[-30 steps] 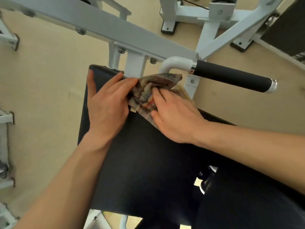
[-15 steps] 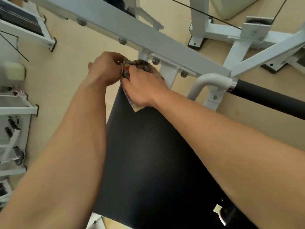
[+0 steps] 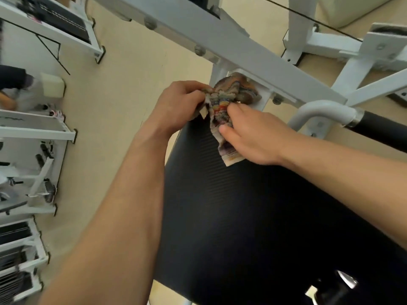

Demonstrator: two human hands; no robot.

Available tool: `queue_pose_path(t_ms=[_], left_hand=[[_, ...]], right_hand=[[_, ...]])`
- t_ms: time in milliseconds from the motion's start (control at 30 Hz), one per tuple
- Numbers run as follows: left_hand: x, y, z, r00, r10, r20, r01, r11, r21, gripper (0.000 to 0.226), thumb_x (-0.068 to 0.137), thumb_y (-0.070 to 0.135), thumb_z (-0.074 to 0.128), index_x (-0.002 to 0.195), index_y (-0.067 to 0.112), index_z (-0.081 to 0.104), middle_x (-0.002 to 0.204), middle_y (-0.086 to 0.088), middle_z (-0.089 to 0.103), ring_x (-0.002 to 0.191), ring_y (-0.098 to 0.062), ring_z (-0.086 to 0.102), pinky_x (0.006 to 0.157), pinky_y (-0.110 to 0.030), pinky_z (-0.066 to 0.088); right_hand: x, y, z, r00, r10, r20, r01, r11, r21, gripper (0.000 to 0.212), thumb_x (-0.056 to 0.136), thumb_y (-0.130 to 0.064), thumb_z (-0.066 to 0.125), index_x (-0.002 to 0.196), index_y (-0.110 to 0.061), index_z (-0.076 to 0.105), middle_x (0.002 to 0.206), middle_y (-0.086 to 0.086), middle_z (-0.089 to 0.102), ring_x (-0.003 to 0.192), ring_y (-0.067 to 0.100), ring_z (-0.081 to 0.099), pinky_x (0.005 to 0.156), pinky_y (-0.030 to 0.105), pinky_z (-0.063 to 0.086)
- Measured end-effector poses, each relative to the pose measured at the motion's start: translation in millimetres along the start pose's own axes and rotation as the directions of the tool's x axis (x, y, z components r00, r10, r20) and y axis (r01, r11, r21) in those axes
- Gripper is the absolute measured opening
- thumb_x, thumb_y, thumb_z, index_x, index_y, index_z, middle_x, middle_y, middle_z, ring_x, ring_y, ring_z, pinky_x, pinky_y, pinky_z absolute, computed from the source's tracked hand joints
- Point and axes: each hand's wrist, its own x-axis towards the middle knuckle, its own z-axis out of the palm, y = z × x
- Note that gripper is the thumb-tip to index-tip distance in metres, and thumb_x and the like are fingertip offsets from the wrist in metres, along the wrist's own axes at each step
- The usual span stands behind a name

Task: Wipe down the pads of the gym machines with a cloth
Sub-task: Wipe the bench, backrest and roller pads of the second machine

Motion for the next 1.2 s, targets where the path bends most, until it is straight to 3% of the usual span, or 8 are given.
queue_pose_path(t_ms=[100, 233, 333, 500, 633, 867, 1000, 1200], left_hand=[[22.1, 7.0, 7.7, 0.997, -0.037, 0.066, 0.032, 0.997, 0.075, 0.033, 0.096, 0.018, 0.040, 0.085, 0.001, 0.066, 0.095, -0.010, 0.068, 0.088, -0.027, 0.058, 0.079, -0.030, 0.046], [43.4, -0.4, 4.1, 0.994, -0.098, 0.040, 0.093, 0.989, 0.115, 0.033, 0.100, 0.013, 0.035, 0.070, 0.011, 0.045, 0.077, -0.003, 0.047, 0.070, -0.017, 0.040, 0.060, -0.023, 0.036], [31.1, 3.1, -0.4, 0.989, -0.095, 0.114, 0.076, 0.984, 0.161, 0.033, 0.098, 0.018, 0.040, 0.090, -0.004, 0.062, 0.092, -0.015, 0.062, 0.078, -0.018, 0.048, 0.068, -0.031, 0.038], [-7.6, 18.5, 12.0, 0.978, 0.139, 0.157, -0.179, 0.945, 0.274, 0.031, 0.093, 0.019, 0.047, 0.106, 0.021, 0.074, 0.109, 0.003, 0.070, 0.100, -0.015, 0.058, 0.089, -0.030, 0.045], [-15.3, 16.6, 19.8, 0.915, 0.294, 0.275, -0.391, 0.813, 0.432, 0.049, 0.085, 0.031, 0.042, 0.124, 0.022, 0.070, 0.129, 0.000, 0.066, 0.122, -0.022, 0.054, 0.106, -0.042, 0.040], [-63.9, 0.5, 60.5, 0.877, 0.416, 0.239, -0.478, 0.718, 0.506, 0.056, 0.094, 0.022, 0.049, 0.150, 0.028, 0.043, 0.157, -0.001, 0.040, 0.151, -0.031, 0.019, 0.121, -0.059, 0.015], [-122.2, -21.8, 97.3, 0.883, 0.410, 0.227, -0.468, 0.747, 0.472, 0.072, 0.100, 0.026, 0.050, 0.161, 0.023, 0.012, 0.169, -0.006, 0.003, 0.155, -0.033, -0.005, 0.122, -0.056, 0.005], [-195.5, -82.0, 122.8, 0.890, 0.395, 0.229, -0.455, 0.722, 0.521, 0.078, 0.101, 0.037, 0.051, 0.161, 0.025, 0.003, 0.169, -0.006, -0.007, 0.155, -0.031, -0.009, 0.122, -0.051, 0.001]], right_hand=[[35.3, -11.9, 0.0, 0.996, 0.090, -0.023, -0.085, 0.984, 0.158, 0.043, 0.107, -0.044, 0.031, 0.128, -0.012, 0.049, 0.129, 0.012, 0.061, 0.111, 0.031, 0.059, 0.080, 0.036, 0.036], [67.1, -17.2, 4.7, 0.979, 0.202, -0.038, -0.178, 0.928, 0.328, 0.049, 0.108, -0.046, 0.023, 0.131, -0.014, 0.052, 0.126, 0.011, 0.063, 0.114, 0.029, 0.059, 0.083, 0.038, 0.037], [48.9, -19.3, 15.2, 0.965, 0.211, -0.158, -0.176, 0.962, 0.210, 0.045, 0.108, -0.046, 0.023, 0.123, -0.016, 0.053, 0.120, 0.011, 0.066, 0.106, 0.031, 0.061, 0.078, 0.040, 0.036], [-21.1, -6.7, 41.0, 0.842, 0.300, -0.449, -0.301, 0.951, 0.070, 0.035, 0.107, -0.042, 0.030, 0.107, -0.020, 0.057, 0.092, 0.000, 0.064, 0.080, 0.023, 0.063, 0.063, 0.034, 0.038], [-45.5, 6.4, 53.2, 0.774, 0.432, -0.463, -0.461, 0.885, 0.055, 0.035, 0.106, -0.041, 0.034, 0.101, -0.017, 0.058, 0.082, -0.002, 0.053, 0.072, 0.022, 0.056, 0.060, 0.034, 0.035], [-68.6, -16.8, 75.3, 0.655, 0.511, -0.557, -0.498, 0.846, 0.191, 0.033, 0.105, -0.029, 0.040, 0.128, -0.017, 0.059, 0.126, 0.004, 0.065, 0.121, 0.021, 0.059, 0.109, 0.040, 0.043], [-102.7, -25.2, 103.7, 0.592, 0.605, -0.532, -0.521, 0.791, 0.320, 0.051, 0.106, -0.023, 0.036, 0.155, -0.012, 0.034, 0.164, 0.007, 0.032, 0.154, 0.022, 0.023, 0.126, 0.044, 0.023], [-146.1, -46.2, 178.0, 0.539, 0.681, -0.496, -0.642, 0.713, 0.281, 0.060, 0.105, -0.027, 0.035, 0.161, -0.014, 0.018, 0.171, 0.009, 0.006, 0.158, 0.027, 0.002, 0.128, 0.048, 0.013]])
